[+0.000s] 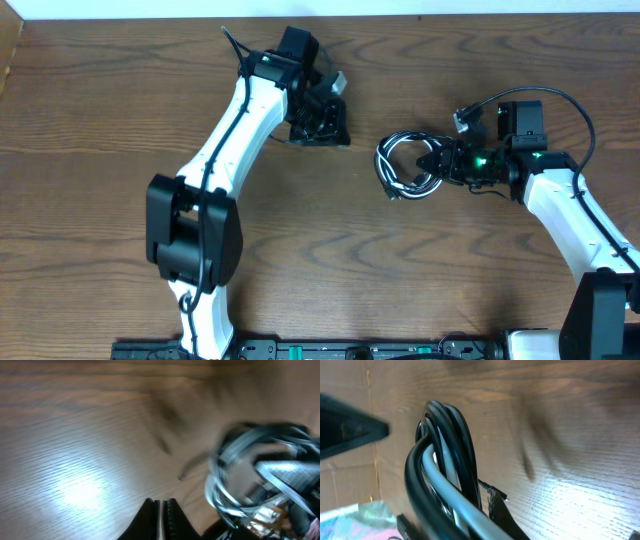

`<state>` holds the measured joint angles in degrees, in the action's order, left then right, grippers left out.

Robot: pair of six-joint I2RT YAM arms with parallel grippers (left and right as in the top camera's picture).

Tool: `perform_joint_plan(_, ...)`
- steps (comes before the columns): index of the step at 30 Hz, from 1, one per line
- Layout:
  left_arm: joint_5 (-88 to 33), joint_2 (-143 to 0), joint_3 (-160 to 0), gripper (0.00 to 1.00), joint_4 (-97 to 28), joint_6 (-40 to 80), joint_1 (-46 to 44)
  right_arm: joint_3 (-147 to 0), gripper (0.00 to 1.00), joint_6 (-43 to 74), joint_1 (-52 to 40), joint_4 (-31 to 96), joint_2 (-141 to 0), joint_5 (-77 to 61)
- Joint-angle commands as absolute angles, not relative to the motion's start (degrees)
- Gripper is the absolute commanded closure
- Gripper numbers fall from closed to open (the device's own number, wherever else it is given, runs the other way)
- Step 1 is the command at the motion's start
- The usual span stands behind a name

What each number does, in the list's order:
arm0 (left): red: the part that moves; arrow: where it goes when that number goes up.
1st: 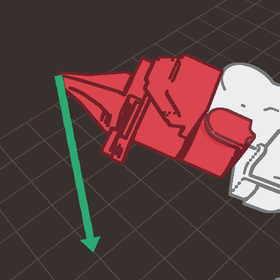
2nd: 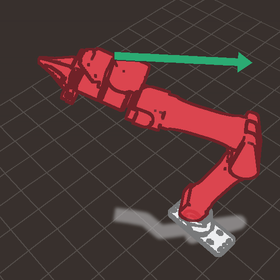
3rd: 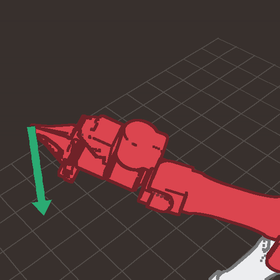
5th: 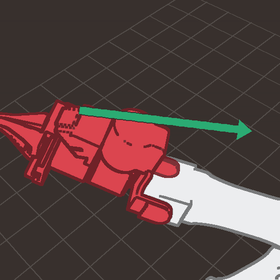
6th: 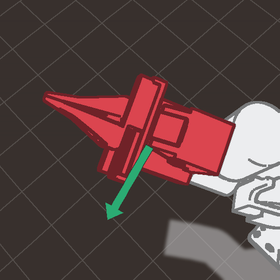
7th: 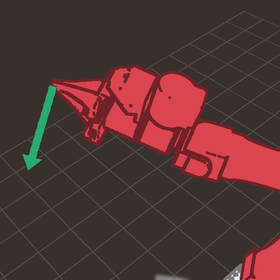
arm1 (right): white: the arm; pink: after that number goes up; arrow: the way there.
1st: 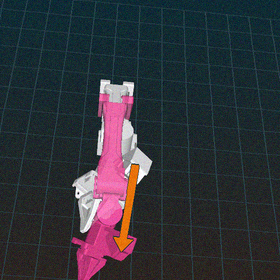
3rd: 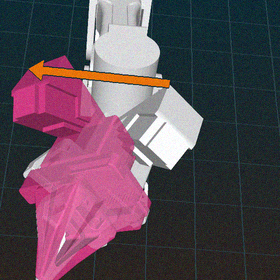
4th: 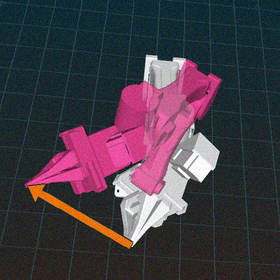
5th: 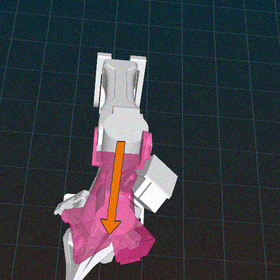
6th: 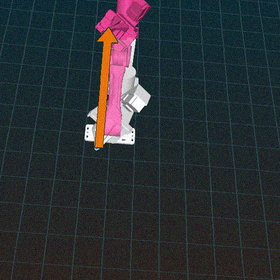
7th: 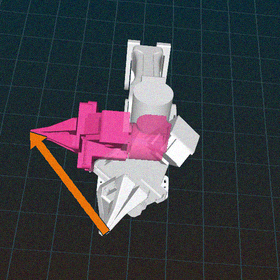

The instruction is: Untangle cables

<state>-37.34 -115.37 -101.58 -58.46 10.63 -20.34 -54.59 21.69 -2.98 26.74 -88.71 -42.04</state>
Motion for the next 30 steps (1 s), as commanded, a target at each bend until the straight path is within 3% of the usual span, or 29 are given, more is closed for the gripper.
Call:
perform_joint_plan(1, -36.64, -112.16, -101.49, 0.75, -57.98, 17.78, -22.13, -54.74, 0.99, 24.43, -3.09, 25.65, -87.74, -40.80)
perform_joint_plan(5, -33.56, -112.55, -101.47, 0.64, -56.90, 24.84, -25.32, -54.74, 0.99, 24.43, -3.09, 24.77, -87.74, -39.55)
perform_joint_plan(13, -29.02, -115.07, -101.47, 0.65, -54.33, 30.39, -30.96, -54.74, 0.99, 24.40, -3.09, 24.84, -87.74, -39.11)
perform_joint_plan(30, -27.75, -118.76, -101.47, 0.66, -50.52, 32.08, -32.16, -54.74, 0.99, 24.38, -3.09, 24.86, -87.74, -39.13)
